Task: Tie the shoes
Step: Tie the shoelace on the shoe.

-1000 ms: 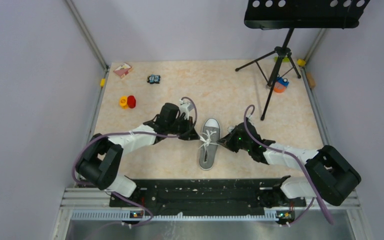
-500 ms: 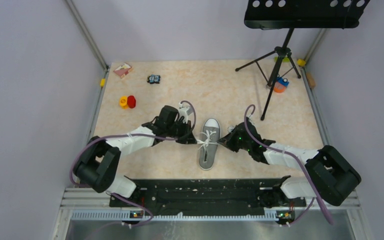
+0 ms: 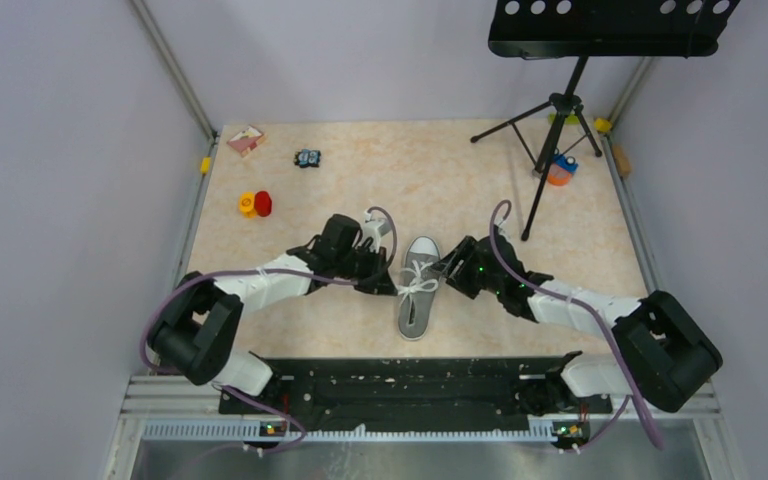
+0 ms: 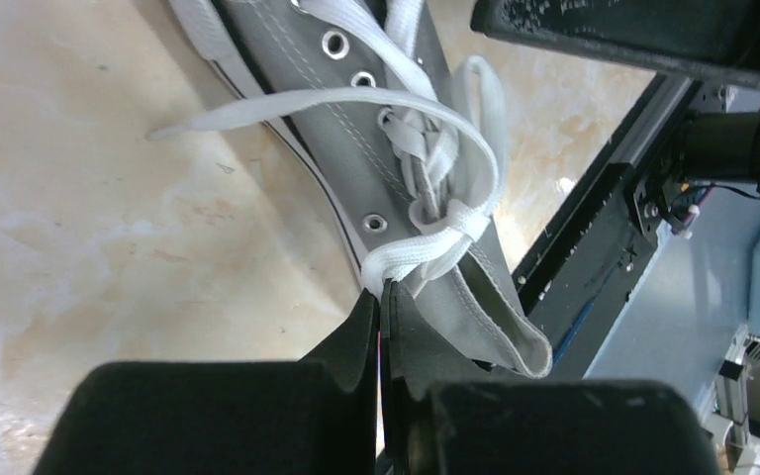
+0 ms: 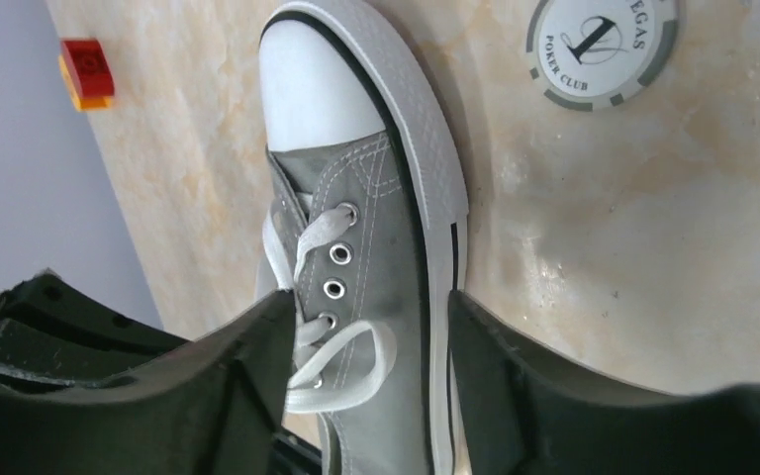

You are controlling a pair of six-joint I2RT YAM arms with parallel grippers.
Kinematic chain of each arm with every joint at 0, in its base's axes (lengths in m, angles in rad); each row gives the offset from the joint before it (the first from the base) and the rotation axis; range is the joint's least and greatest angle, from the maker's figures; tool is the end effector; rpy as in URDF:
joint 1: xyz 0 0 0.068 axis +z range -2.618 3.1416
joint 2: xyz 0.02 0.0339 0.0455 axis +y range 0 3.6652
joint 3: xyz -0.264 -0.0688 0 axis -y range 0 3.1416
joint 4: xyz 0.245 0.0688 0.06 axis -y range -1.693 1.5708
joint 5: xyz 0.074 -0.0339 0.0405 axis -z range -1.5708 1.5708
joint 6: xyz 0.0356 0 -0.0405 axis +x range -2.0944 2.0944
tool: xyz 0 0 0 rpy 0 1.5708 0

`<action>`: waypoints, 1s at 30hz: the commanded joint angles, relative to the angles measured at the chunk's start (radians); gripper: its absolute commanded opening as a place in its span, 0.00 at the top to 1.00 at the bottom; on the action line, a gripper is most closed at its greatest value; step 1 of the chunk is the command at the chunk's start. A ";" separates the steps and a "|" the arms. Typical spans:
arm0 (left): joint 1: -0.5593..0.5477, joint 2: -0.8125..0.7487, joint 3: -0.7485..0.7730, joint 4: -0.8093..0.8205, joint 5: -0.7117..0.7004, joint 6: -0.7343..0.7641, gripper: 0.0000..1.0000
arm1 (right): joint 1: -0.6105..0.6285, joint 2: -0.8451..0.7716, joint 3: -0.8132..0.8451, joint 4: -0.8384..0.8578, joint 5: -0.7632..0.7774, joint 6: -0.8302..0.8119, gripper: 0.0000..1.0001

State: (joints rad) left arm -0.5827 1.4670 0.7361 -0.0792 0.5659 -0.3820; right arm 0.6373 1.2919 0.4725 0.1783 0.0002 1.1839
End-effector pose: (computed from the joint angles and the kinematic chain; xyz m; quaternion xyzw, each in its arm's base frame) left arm 0.2290 -0.1738 0.1818 0.1924 0.8767 -0.3950 0.1956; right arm 0.1979 0.1465 0.1637 0.2413 0.8607 0.3540 0.2750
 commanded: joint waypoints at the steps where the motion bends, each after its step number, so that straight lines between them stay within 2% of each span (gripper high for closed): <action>1: -0.042 0.006 0.030 0.000 0.035 0.012 1.00 | -0.013 -0.048 0.079 -0.069 0.003 -0.052 0.35; 6: -0.073 0.035 0.039 0.029 0.046 -0.018 1.00 | -0.004 -0.187 0.064 -0.149 0.017 0.034 0.35; 11: -0.072 0.013 0.029 0.070 0.056 -0.047 1.00 | 0.113 -0.279 0.026 -0.197 0.073 0.209 0.39; 12: -0.068 0.017 0.027 0.099 0.061 -0.041 1.00 | 0.151 -0.283 0.023 -0.207 0.099 0.238 0.41; 14: -0.049 0.035 0.029 0.112 0.091 -0.039 1.00 | 0.212 -0.286 0.002 -0.159 0.153 0.270 0.52; 20: 0.001 0.078 0.051 0.152 0.196 -0.077 1.00 | 0.250 -0.225 0.010 -0.094 0.122 0.227 0.53; 30: 0.025 0.122 0.129 0.098 0.245 -0.083 1.00 | 0.288 -0.153 0.001 -0.028 0.113 0.176 0.63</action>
State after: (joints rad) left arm -0.5713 1.5826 0.7990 0.0051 0.7643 -0.4587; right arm 0.9012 1.1053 0.4747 0.0898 0.1108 1.3800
